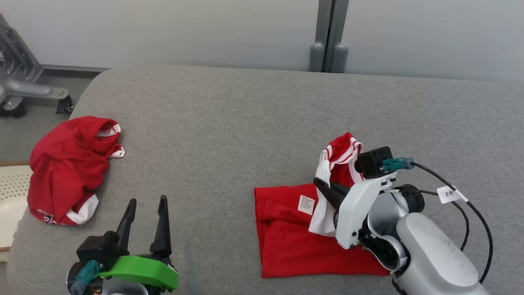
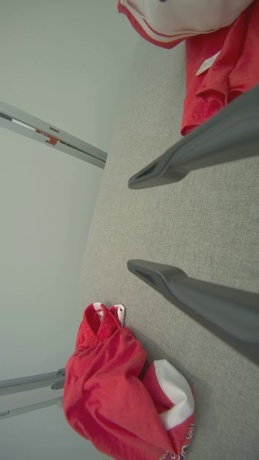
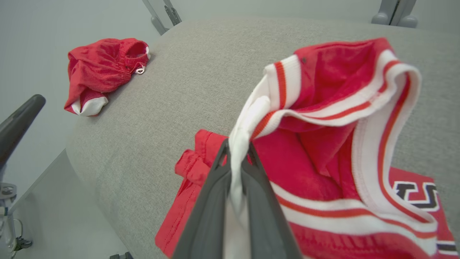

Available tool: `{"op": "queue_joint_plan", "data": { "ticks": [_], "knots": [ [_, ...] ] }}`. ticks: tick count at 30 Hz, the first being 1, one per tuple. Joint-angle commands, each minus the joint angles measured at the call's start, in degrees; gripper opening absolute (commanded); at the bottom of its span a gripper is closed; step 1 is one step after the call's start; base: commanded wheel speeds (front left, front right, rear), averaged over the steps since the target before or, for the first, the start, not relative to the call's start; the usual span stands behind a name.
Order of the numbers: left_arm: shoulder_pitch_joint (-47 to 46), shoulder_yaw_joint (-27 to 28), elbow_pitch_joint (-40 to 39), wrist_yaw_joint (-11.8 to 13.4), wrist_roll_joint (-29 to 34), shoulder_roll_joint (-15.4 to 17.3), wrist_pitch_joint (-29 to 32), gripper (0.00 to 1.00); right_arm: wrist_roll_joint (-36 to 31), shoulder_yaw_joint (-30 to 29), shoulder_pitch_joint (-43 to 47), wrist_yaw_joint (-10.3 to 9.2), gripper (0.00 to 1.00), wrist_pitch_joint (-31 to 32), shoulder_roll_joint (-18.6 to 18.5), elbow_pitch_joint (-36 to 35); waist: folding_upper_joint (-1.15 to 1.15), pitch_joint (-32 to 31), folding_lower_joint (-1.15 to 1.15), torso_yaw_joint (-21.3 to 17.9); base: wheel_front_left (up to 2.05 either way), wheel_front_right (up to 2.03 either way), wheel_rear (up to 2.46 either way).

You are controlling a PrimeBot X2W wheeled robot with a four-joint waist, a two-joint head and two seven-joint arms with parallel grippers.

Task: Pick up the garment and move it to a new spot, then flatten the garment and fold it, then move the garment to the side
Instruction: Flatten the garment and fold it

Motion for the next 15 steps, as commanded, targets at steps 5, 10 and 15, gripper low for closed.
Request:
{"op": "queue_joint_plan", "data": {
  "ticks": [5,10,15],
  "knots": [
    [-1.8,-0.8,0.4,-0.2,-0.8,-0.2,-0.2,1.0,-0.6,1.6,-0.7,-0.04,0.0,-1.3,1.8,3.5,0.0,1.9,0.0,4.5,0.0,0.0,0.0],
    [-2.4,-0.5,0.6,-0.2,-0.8,-0.2,-0.2,1.0,0.1,4.2,-1.9,-0.02,0.0,-2.9,2.9,6.8,0.0,2.4,0.0,5.4,0.0,0.0,0.0],
    [-2.5,-0.2,0.9,-0.2,-0.6,-0.3,-0.2,1.0,2.4,7.6,-2.9,-0.02,1.0,-5.3,4.2,9.3,0.0,2.3,0.0,5.0,0.0,0.0,0.0]
  ]
}}
